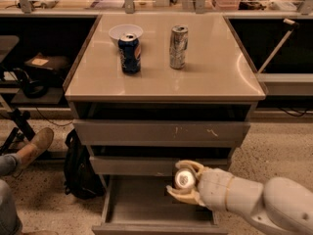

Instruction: Place orange can into bottom drawer

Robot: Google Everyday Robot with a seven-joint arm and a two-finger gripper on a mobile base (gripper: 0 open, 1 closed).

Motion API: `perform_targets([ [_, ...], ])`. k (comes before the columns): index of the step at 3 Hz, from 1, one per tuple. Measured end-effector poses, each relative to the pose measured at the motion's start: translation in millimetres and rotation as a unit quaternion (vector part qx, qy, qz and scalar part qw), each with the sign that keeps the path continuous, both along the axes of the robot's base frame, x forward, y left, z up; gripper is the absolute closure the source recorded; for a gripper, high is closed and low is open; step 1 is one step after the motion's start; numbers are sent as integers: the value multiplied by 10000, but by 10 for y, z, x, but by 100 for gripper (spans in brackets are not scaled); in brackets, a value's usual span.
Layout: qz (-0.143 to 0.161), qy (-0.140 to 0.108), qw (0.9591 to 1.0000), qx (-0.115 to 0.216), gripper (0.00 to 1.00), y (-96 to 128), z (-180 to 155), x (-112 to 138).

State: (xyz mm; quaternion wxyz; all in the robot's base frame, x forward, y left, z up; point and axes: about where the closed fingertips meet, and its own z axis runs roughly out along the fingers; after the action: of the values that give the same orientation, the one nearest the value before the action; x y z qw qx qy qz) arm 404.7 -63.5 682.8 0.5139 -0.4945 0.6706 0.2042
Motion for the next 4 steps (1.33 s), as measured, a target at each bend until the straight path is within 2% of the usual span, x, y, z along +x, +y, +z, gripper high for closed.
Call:
perform_targets([
  [1,-324,19,9995,-26,100,-97,-645,715],
  [2,-572,273,9979,105,100,-219,-1160,1132],
  [3,-566,300,9978,139,100,-203,-1199,1152],
  [4,-696,394,9967,115,100,-309,-1466,989],
])
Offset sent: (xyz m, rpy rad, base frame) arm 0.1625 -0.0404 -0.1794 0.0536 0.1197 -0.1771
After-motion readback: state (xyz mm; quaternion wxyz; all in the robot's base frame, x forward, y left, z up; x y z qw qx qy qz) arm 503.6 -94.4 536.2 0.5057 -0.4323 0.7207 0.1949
